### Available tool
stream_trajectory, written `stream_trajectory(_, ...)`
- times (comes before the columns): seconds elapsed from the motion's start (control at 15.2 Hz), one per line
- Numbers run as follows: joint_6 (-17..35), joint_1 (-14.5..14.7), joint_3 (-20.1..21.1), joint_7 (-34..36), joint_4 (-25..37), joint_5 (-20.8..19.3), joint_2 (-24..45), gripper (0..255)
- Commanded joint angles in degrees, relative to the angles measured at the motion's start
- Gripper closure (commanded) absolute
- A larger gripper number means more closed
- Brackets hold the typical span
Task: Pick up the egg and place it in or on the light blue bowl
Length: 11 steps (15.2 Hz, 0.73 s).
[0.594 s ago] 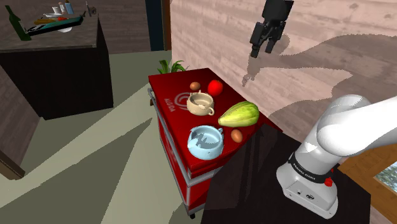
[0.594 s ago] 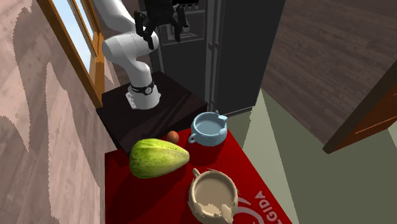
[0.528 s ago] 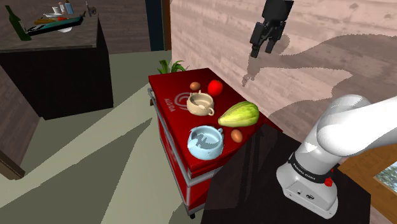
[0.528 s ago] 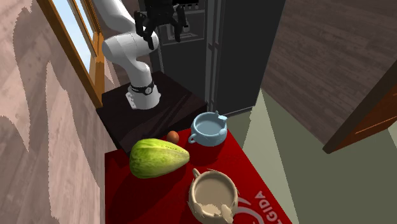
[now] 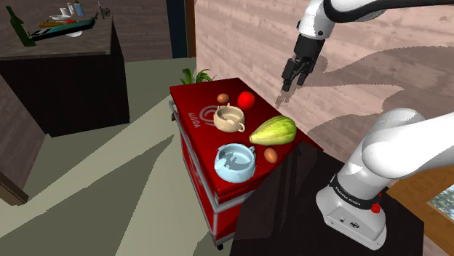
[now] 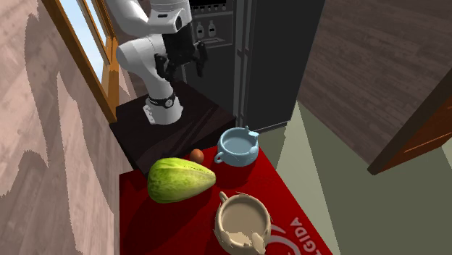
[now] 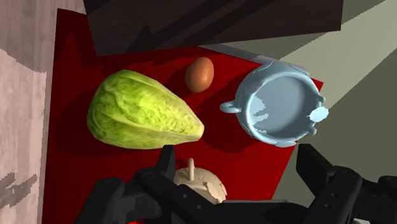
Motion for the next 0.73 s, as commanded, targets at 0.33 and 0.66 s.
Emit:
stream_trajectory(0.33,15.15,-0.52,-3.95,-3.87,-12.23,-0.20,2.63,0)
stream_trajectory(0.66,28.03,-0.25,-7.62,-7.62,-18.45,0.05,9.30,0)
